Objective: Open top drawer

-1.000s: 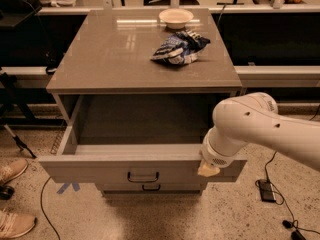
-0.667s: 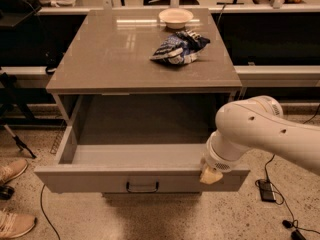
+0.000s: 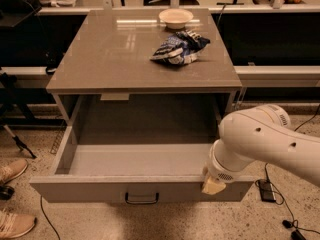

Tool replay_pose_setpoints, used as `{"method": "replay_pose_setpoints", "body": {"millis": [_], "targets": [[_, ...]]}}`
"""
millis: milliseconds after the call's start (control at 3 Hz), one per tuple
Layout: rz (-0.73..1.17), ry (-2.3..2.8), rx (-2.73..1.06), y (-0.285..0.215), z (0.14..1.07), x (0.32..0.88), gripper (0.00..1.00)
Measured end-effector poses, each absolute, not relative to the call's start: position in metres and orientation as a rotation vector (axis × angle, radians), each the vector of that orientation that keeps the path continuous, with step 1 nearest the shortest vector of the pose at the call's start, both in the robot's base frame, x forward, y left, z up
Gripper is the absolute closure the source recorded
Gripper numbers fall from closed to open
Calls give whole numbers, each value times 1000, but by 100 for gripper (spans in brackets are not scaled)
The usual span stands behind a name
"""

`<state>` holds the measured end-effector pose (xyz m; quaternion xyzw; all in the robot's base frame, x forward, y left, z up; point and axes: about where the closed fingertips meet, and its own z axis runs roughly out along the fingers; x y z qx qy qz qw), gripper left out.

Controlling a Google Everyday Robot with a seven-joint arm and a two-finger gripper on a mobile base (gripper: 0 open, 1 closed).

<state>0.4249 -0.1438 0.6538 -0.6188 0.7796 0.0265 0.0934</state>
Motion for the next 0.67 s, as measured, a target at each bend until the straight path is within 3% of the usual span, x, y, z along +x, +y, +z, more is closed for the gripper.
{"method": "replay_pose_setpoints", "body": {"millis": [333, 667], "targets": [[76, 2312, -1837, -144, 654, 425, 61], [71, 2305, -1835, -146, 658, 428, 30]]}}
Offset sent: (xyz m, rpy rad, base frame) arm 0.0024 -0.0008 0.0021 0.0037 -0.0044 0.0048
